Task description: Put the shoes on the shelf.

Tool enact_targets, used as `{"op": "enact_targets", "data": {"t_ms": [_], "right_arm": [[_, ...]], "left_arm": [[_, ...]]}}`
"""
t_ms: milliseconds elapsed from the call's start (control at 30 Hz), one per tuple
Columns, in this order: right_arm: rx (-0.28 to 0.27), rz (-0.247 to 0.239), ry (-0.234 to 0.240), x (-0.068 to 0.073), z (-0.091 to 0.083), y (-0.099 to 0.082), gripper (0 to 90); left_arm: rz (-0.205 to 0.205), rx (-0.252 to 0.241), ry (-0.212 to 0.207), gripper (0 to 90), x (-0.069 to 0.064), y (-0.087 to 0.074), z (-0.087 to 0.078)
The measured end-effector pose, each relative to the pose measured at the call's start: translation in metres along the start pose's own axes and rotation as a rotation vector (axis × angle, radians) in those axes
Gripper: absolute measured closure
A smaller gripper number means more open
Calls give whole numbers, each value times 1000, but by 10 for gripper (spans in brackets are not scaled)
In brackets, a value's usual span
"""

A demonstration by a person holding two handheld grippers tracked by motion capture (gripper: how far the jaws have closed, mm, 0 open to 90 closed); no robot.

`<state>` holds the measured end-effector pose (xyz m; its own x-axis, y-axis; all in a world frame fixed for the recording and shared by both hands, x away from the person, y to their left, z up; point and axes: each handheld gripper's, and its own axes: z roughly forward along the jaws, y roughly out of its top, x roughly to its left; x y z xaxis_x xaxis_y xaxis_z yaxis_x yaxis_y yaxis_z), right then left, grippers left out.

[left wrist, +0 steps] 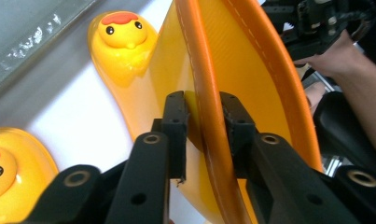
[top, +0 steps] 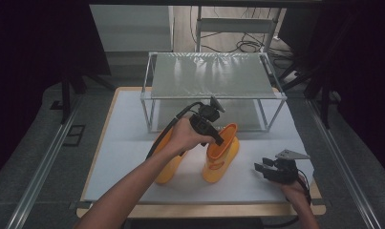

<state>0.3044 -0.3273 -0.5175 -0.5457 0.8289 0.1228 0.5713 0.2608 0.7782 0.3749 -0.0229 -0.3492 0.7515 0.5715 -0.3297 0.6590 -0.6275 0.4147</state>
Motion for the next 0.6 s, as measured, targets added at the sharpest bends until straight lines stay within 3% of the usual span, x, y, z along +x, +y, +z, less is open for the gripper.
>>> {"op": "enact_targets", "data": {"t_ms": [200,367,600], "right_arm": [[4,-1,-4,0,0,0,508],[4,1,-7,-1,0,0,508],[-5,3,-14,-2,-2,0,508]], "left_arm": [[20,-1,40,852,-4,1,3],[11,-16,33,857,-2,1,1],[28,-53,33,859,-7,6,-10]]}}
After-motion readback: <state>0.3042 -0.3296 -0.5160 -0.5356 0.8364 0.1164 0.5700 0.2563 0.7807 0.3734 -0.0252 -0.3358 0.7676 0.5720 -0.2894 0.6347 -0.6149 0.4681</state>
